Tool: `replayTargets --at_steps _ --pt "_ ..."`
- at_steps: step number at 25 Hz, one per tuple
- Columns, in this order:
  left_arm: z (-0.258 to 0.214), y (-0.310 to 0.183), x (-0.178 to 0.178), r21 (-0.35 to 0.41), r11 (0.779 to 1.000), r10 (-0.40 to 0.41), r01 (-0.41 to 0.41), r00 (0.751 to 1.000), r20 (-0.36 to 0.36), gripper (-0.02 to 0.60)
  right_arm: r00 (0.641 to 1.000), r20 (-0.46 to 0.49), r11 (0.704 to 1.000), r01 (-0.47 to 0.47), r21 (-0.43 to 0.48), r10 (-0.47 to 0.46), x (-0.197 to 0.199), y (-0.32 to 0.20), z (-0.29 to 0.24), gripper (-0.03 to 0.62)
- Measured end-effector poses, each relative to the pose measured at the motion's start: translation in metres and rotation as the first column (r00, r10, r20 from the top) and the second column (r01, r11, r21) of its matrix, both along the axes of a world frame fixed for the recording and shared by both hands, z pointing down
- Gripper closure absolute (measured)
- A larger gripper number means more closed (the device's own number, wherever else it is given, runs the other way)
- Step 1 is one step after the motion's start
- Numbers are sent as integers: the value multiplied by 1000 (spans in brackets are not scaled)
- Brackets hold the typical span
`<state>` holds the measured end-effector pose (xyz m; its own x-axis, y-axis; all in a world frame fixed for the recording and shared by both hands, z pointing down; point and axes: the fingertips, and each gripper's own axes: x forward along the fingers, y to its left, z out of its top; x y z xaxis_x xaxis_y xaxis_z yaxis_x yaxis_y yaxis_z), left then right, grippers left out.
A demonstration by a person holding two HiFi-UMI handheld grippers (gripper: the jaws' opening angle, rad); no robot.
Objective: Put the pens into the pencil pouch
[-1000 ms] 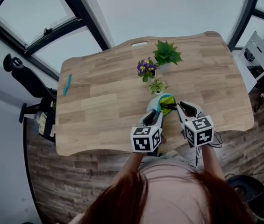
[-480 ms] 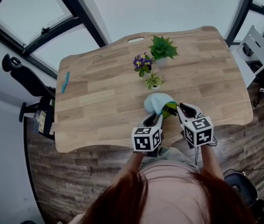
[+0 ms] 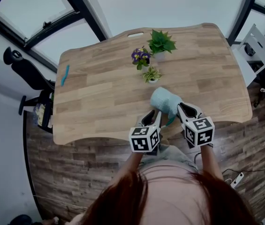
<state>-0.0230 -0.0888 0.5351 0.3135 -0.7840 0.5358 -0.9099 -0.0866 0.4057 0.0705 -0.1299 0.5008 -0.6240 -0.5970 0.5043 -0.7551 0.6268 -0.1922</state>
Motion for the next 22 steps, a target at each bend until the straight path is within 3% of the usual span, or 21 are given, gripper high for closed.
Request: replayTargets --at_steps 9,19,22 --pt "-37 12 2 171 984 -49 41 998 45 549 999 42 996 -34 80 31 24 10 -13 588" --pt "-91 21 8 334 941 7 -52 991 135 578 984 168 980 -90 177 60 26 26 -59 594" --pt "-112 26 10 374 923 38 -92 988 148 580 984 160 969 -113 220 78 23 34 -75 594"
